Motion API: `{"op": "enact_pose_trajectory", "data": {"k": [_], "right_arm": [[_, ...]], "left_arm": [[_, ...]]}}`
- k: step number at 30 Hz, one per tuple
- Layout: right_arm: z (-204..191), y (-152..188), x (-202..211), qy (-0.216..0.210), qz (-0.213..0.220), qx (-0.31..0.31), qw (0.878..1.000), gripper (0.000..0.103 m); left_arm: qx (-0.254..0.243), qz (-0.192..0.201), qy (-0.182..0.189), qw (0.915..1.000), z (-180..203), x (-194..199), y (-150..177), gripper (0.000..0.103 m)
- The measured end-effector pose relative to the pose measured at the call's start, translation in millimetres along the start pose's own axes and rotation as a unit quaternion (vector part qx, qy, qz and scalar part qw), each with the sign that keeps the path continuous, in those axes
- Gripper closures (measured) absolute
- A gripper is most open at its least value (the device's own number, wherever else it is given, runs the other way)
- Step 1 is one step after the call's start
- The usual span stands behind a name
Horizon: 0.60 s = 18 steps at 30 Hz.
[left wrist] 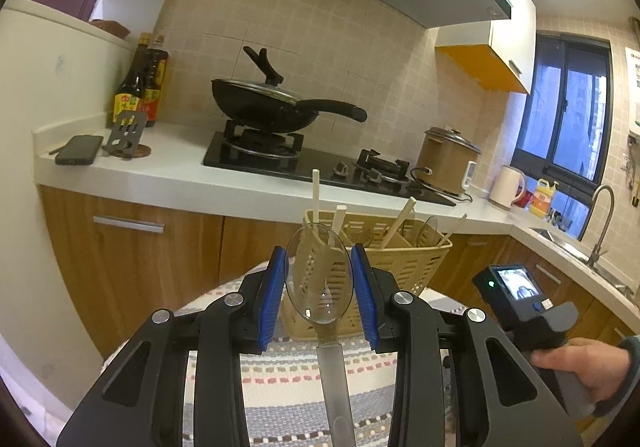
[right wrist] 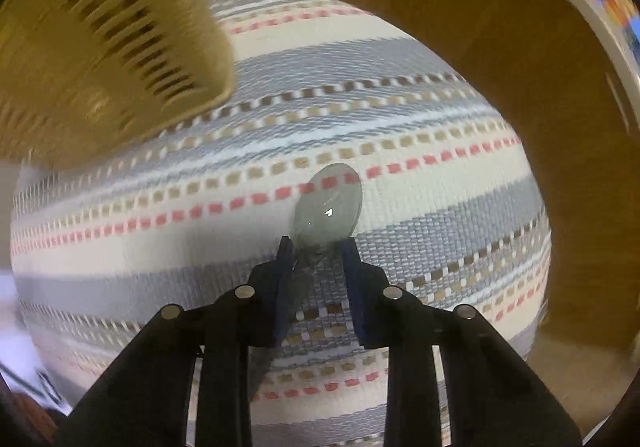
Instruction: Organize utensils
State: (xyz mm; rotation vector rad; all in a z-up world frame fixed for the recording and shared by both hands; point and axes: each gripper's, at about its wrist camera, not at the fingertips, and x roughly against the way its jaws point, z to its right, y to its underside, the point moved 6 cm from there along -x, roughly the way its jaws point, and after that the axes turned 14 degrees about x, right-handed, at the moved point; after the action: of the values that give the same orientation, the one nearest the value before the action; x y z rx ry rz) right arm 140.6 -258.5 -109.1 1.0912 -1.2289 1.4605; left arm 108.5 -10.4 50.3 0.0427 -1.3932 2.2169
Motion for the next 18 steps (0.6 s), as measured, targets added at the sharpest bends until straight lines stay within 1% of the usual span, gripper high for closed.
{"op": "enact_pose_trajectory", "data": {"k": [2,3,4,5,8,11,14,15,17,18], "right_arm": [[-12.4,6.7,3.1,-0.002,0.012,0.071,0.997,0.087],[-21.1,14.5,5.4,0.004,0.02,0.121,0.992,0.089],[-26.6,22.3,6.4,0.006,0.023,0.15,0.988,0.089],[-30.3,29.6,7.8,0.006,0.024,0.167,0.986,0.089],[-26.1,42.5,9.4,-0.018,0.02,0.16,0.987,0.089],[-13.8,49.9,6.0,-0.055,0.011,0.127,0.99,0.089],[-8.0,45.1,4.2,-0.066,0.004,0.11,0.992,0.089],[-8.0,42.8,4.7,-0.067,0.003,0.106,0.992,0.092],[-8.3,35.3,5.9,-0.083,0.009,0.099,0.992,0.093],[-11.0,27.8,5.0,-0.083,0.014,0.097,0.992,0.093]], "left_arm": [[-0.004,0.001,-0.003,1.0,-0.1,0.4,1.1,0.071],[-0.006,0.001,-0.005,1.0,0.1,-0.2,1.8,0.071],[-0.007,0.0,-0.005,1.0,0.7,-1.2,2.6,0.071],[-0.007,-0.001,-0.006,1.0,1.8,-1.2,3.7,0.071],[-0.007,-0.002,-0.006,1.0,7.0,-2.5,5.4,0.071],[-0.011,-0.004,-0.003,0.9999,14.8,-1.7,6.5,0.071],[-0.026,-0.002,-0.006,0.9996,23.9,1.4,8.7,0.071],[-0.029,-0.002,-0.006,0.9995,25.6,2.3,9.1,0.071],[-0.033,-0.002,-0.008,0.9994,27.2,3.6,9.6,0.071],[-0.034,-0.002,-0.009,0.9994,27.4,4.3,9.7,0.071]]}}
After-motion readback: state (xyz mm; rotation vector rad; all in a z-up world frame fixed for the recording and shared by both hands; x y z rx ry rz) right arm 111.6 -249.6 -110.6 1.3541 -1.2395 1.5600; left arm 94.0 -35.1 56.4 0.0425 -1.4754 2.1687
